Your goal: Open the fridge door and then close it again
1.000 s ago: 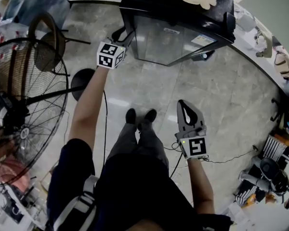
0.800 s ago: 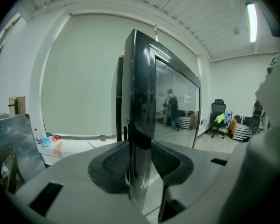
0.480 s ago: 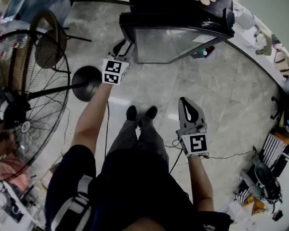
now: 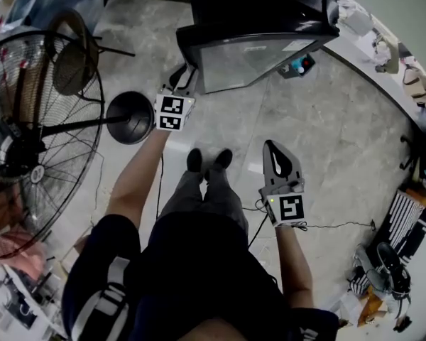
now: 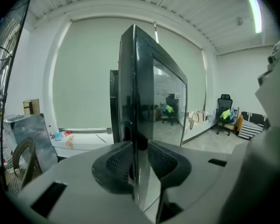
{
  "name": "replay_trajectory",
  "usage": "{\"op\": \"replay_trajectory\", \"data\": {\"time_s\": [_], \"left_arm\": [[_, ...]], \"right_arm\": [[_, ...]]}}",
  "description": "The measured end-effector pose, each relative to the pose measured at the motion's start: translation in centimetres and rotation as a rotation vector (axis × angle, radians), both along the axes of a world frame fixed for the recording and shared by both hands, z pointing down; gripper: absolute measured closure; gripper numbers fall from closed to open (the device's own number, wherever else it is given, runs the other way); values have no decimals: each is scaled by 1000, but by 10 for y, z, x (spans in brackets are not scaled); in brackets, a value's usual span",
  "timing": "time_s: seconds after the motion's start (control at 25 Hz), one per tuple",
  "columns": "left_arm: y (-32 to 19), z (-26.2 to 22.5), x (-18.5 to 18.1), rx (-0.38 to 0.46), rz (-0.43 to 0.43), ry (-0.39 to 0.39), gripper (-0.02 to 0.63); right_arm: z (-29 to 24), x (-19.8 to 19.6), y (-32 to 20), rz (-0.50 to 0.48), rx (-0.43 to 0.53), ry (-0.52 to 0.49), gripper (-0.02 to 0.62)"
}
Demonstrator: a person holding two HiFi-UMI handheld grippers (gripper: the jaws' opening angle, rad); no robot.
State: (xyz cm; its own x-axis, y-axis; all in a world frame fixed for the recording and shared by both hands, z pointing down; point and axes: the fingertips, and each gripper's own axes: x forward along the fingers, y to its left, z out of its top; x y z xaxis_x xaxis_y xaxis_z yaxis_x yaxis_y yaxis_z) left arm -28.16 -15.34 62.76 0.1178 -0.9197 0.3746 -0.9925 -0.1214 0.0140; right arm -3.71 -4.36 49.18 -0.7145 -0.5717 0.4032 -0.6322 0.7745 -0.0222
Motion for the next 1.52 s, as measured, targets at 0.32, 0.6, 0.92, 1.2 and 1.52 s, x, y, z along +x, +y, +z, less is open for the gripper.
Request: {"op": "replay_trajectory", "data": {"time_s": [0.32, 0.6, 0.92, 1.2, 1.52], "left_arm": [[35, -4, 32, -22, 2, -14, 512], [67, -6, 59, -42, 6, -13, 526], [95, -7, 91, -57, 43, -21, 537], [113, -8, 123, -73, 85, -23, 546], [132, -9, 161, -78, 151, -51, 557]], "right_arm": [[-4, 22, 20, 29, 1, -2, 577], [-5, 35, 43, 48, 2, 6, 577], [-4, 46, 64, 85, -6, 12, 577], [-8, 59, 76, 117, 2, 18, 577], [-10, 76, 90, 162, 1, 17, 577]]}}
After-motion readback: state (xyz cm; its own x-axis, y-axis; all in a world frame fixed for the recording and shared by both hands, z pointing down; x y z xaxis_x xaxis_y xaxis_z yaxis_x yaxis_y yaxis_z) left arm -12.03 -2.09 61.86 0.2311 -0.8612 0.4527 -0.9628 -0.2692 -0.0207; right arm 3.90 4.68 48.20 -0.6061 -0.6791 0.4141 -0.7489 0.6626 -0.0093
